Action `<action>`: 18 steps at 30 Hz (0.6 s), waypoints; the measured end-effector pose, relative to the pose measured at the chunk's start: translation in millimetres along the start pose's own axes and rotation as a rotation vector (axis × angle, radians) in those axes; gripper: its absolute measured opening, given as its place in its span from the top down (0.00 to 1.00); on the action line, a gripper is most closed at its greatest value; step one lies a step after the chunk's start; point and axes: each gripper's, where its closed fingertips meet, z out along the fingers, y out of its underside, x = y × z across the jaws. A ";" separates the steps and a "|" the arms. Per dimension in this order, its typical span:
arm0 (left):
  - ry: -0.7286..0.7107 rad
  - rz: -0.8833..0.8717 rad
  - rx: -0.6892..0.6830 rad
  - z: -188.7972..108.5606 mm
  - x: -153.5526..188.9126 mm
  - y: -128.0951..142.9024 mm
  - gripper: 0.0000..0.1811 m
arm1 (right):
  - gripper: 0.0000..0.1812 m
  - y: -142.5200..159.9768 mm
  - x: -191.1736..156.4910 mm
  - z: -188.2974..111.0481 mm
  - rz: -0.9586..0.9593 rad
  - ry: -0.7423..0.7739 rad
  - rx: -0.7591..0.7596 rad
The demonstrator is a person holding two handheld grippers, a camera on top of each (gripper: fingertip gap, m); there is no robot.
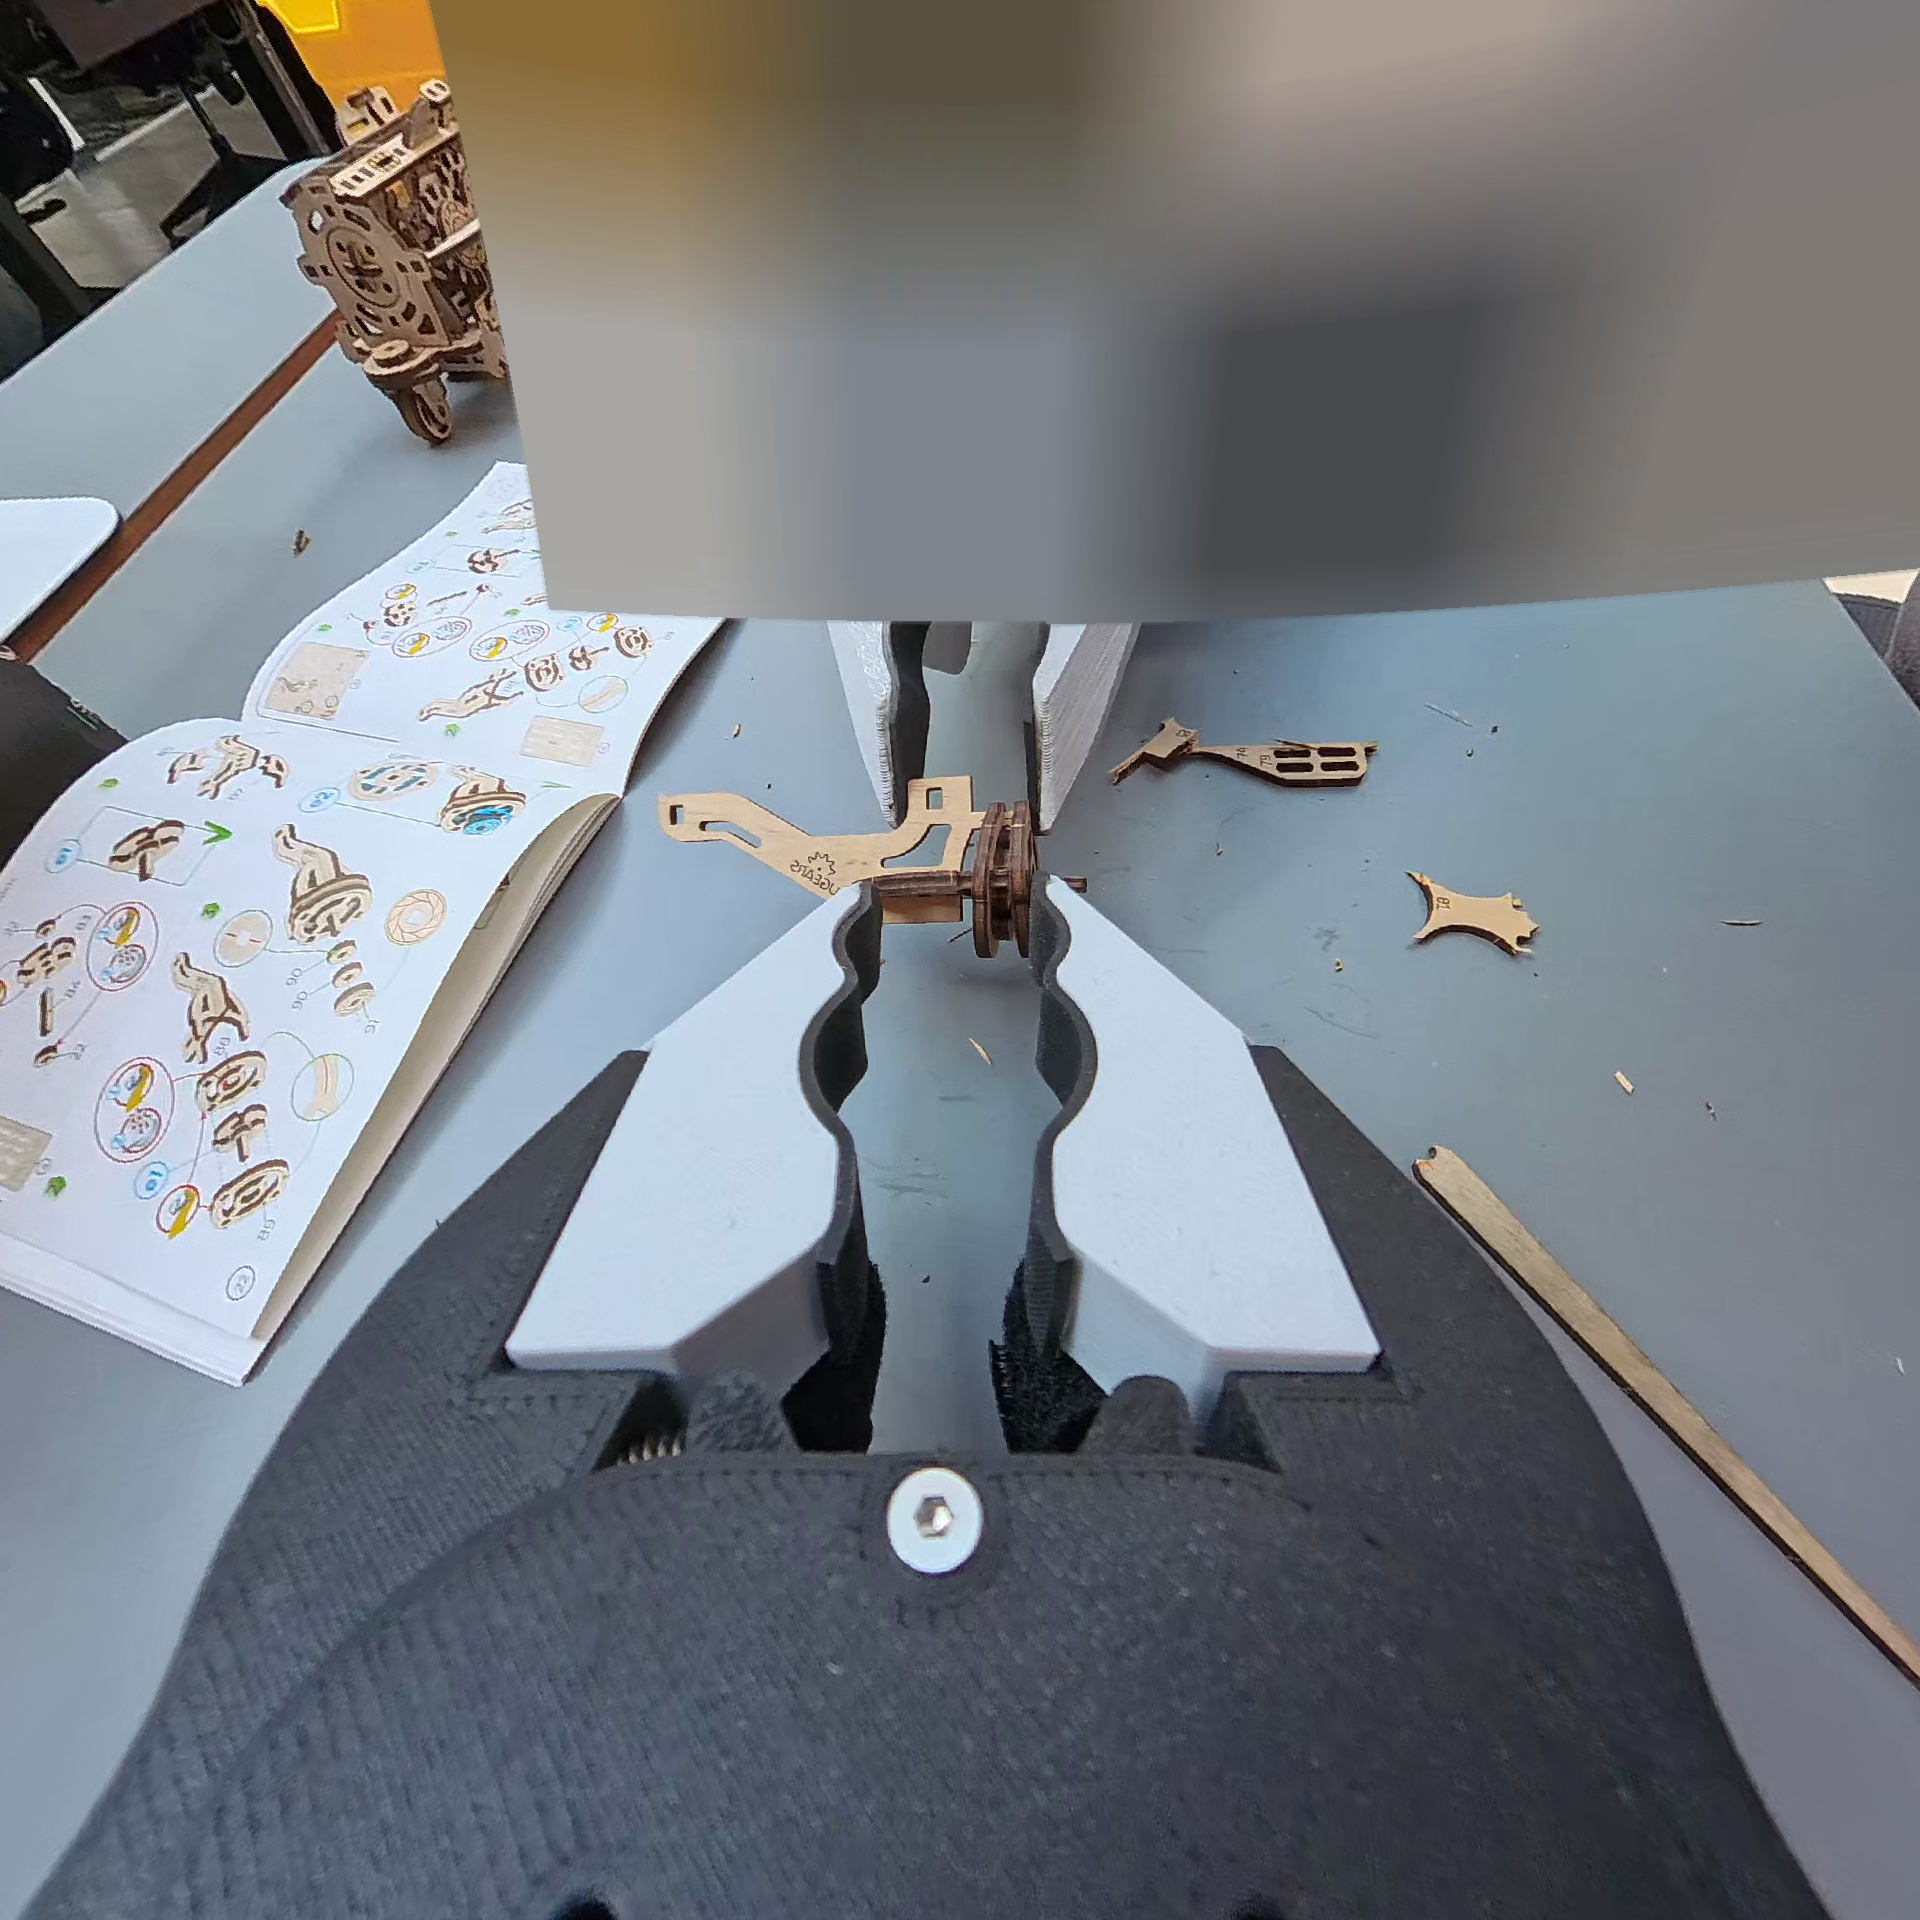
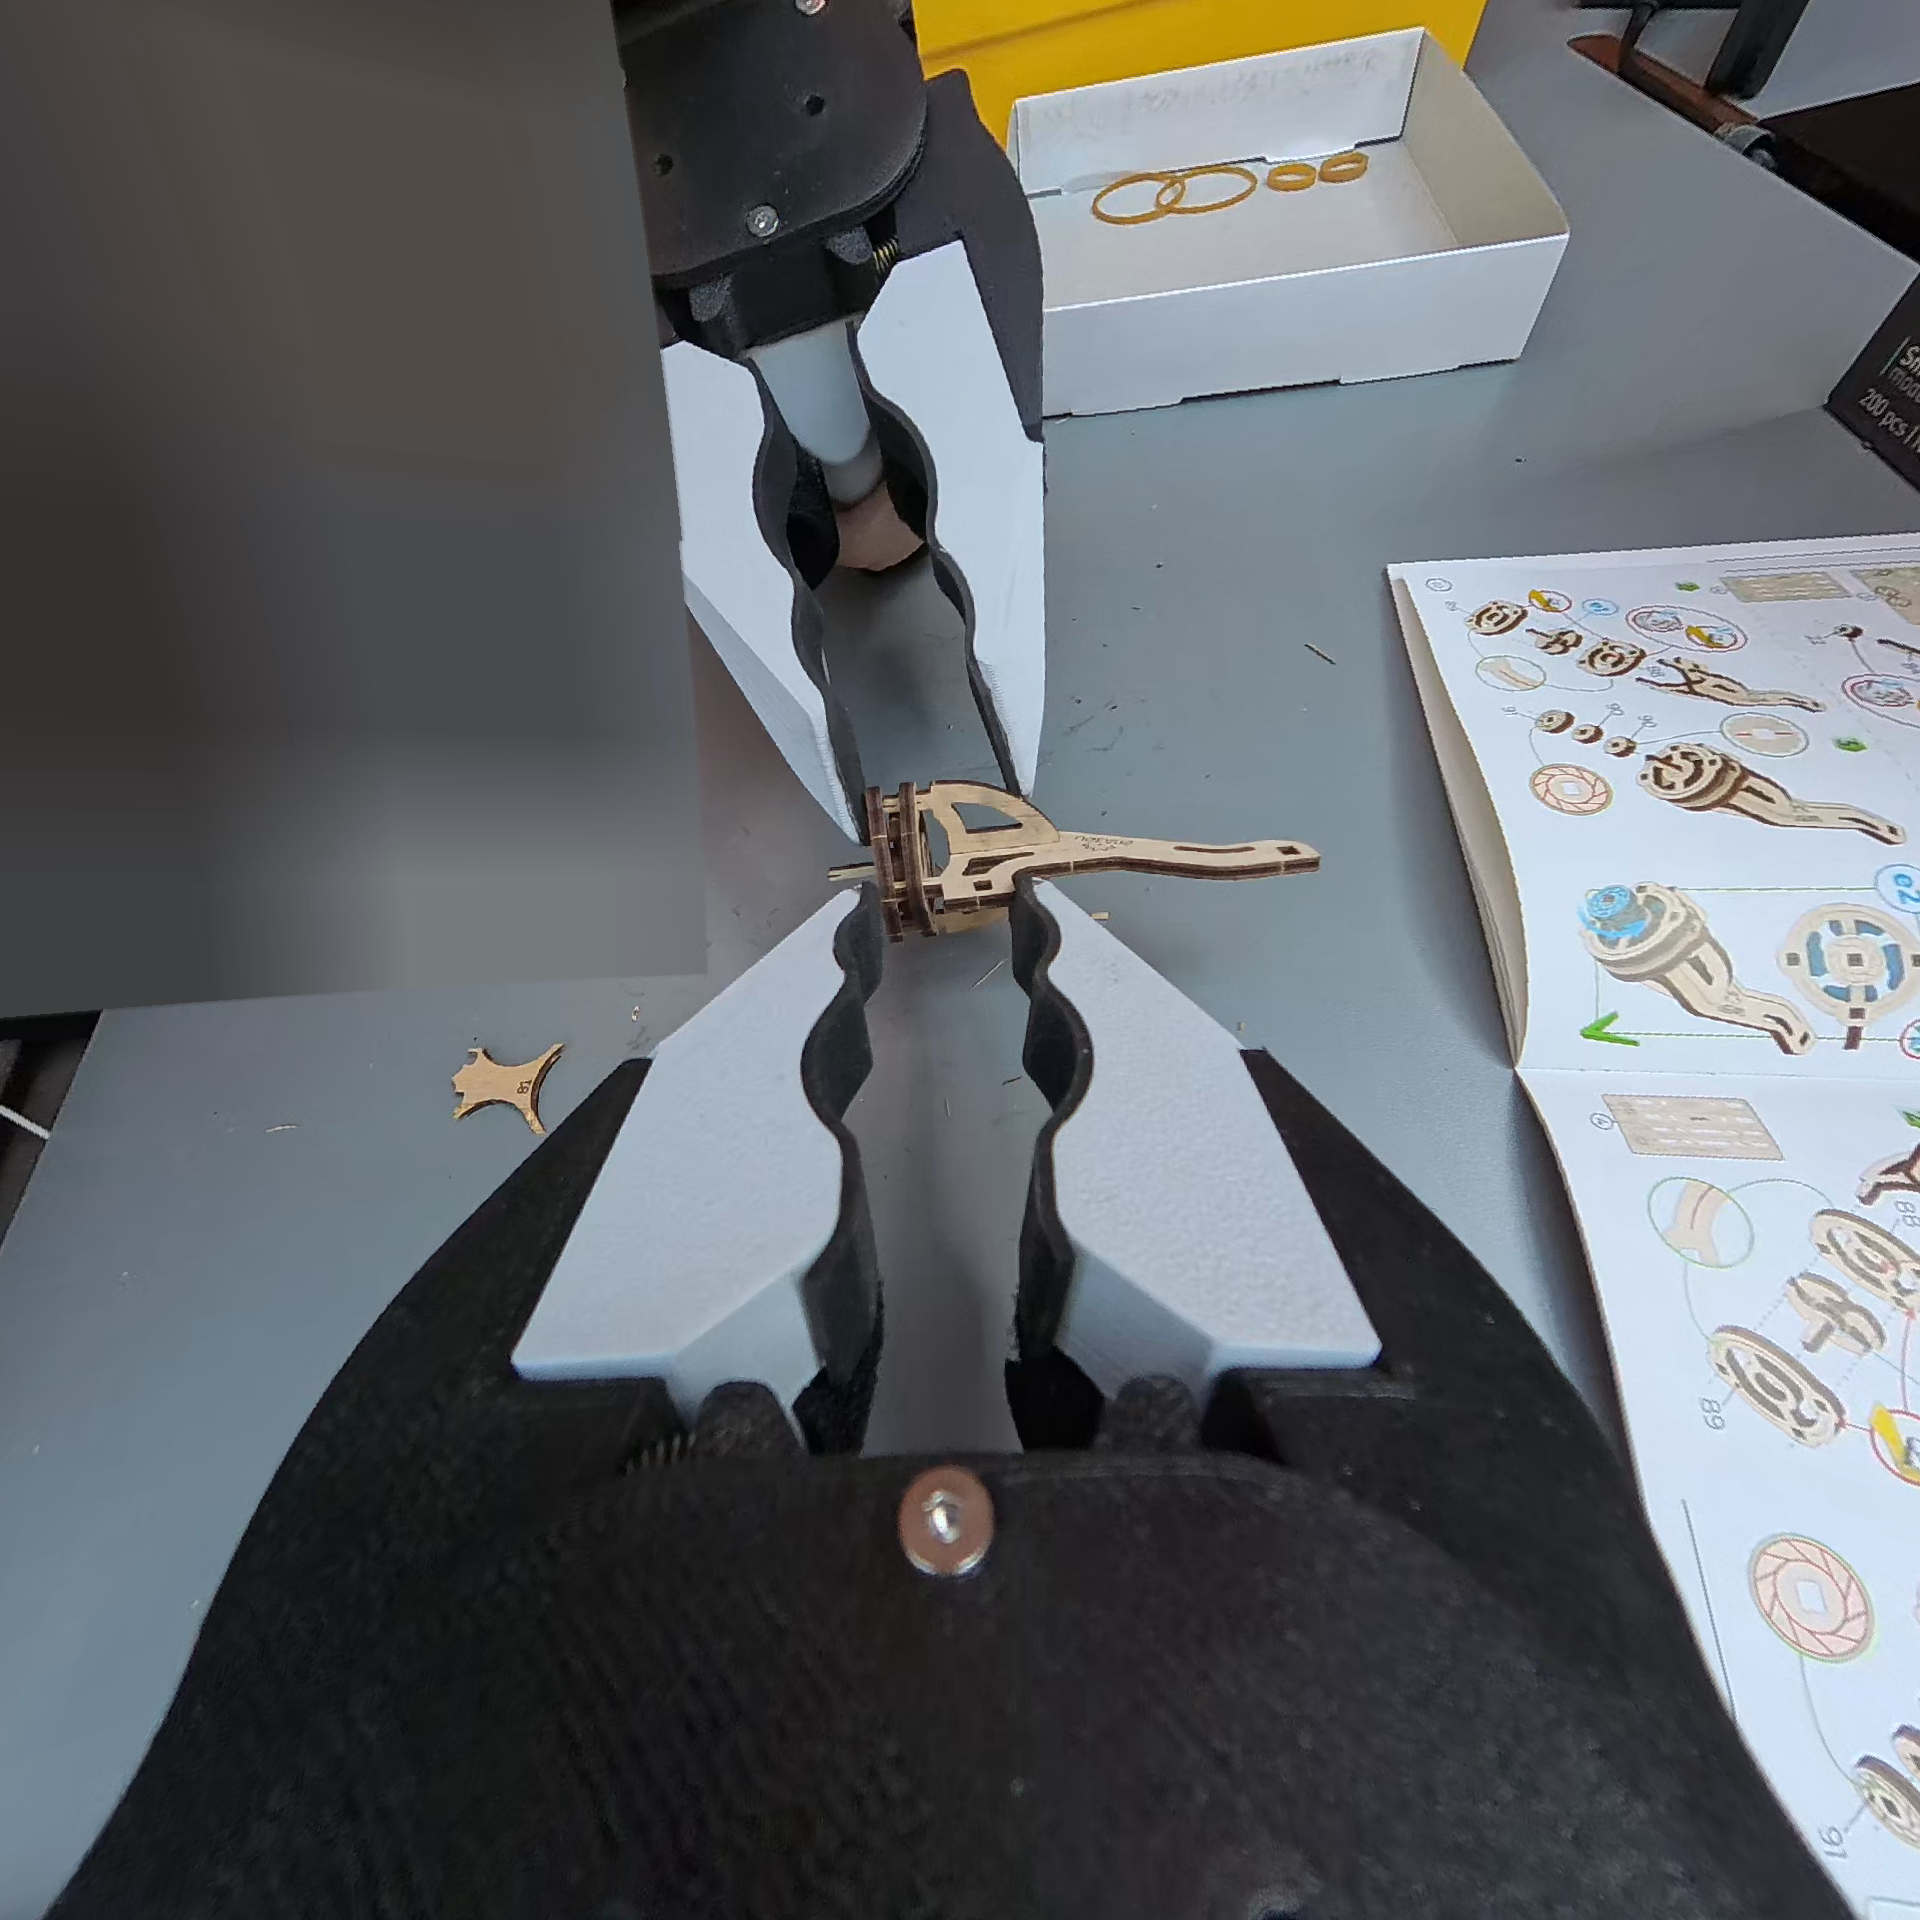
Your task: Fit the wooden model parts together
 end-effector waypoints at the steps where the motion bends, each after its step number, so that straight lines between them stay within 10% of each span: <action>1: 0.000 0.003 -0.005 0.3 0.2 0.7 0.85 | 0.87 0.5 0.0 0.3 -0.004 0.002 -0.002; 18: 0.002 0.045 0.024 0.1 5.7 -4.0 0.83 | 0.87 -2.2 -7.6 2.3 -0.062 -0.023 0.014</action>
